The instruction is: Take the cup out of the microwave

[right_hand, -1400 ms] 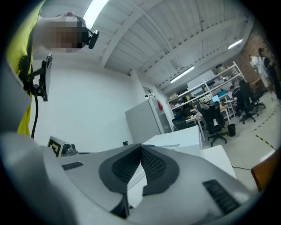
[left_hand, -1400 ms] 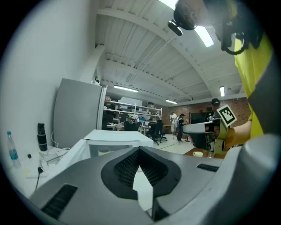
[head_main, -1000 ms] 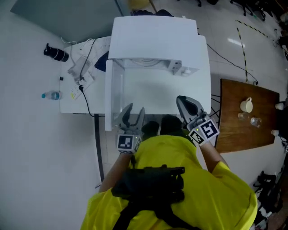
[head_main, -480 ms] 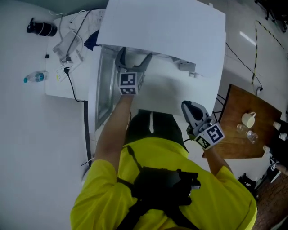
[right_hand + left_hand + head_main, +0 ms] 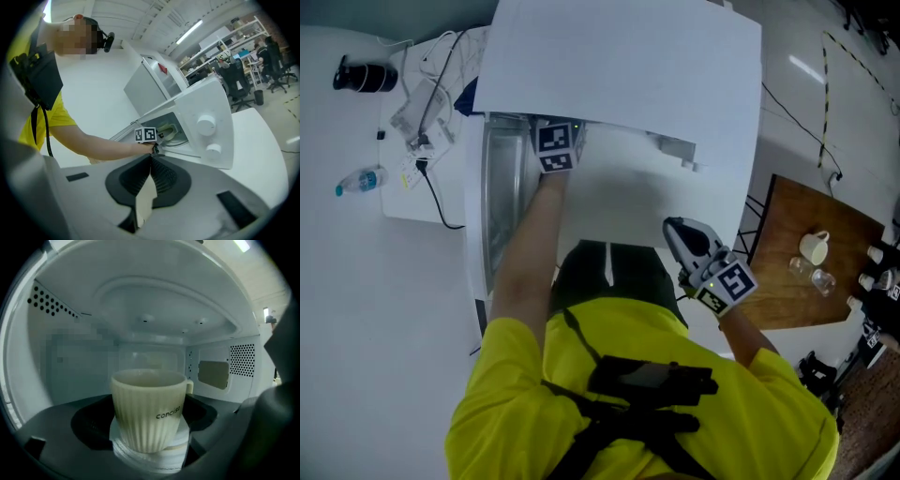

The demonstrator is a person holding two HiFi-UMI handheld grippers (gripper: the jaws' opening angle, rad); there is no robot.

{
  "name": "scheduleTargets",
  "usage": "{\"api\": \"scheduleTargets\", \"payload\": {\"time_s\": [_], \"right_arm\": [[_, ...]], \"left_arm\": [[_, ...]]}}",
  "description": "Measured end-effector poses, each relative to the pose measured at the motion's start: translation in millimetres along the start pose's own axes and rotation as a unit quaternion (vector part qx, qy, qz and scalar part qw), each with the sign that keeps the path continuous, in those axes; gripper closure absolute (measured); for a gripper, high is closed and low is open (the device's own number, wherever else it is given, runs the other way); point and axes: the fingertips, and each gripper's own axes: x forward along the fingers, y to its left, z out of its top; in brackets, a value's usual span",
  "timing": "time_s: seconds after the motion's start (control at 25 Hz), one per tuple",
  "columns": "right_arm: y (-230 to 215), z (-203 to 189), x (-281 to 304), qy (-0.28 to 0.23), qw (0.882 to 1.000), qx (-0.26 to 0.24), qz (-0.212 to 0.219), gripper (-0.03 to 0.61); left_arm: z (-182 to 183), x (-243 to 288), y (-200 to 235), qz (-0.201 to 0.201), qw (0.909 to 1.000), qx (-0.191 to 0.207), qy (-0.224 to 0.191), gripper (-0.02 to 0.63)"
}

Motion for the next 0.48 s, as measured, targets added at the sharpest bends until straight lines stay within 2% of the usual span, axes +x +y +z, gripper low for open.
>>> {"api": "scheduleTargets", "payload": {"time_s": [0.2,0.48], "right_arm": [[-4.8,6.6,-0.6,-0.011,1.0,0.004,-0.011,0.572],[-5.9,2.2,-2.5,-0.015,0.999,0.015,-0.029,0.572]], "left_arm": [[-1.5,18.0,0.9,0.0,0.9999,-0.016,-0.001,0.172],[-0.7,22.9,-0.4,0.006,0.9999,-0.008,0.007,0.179]]}}
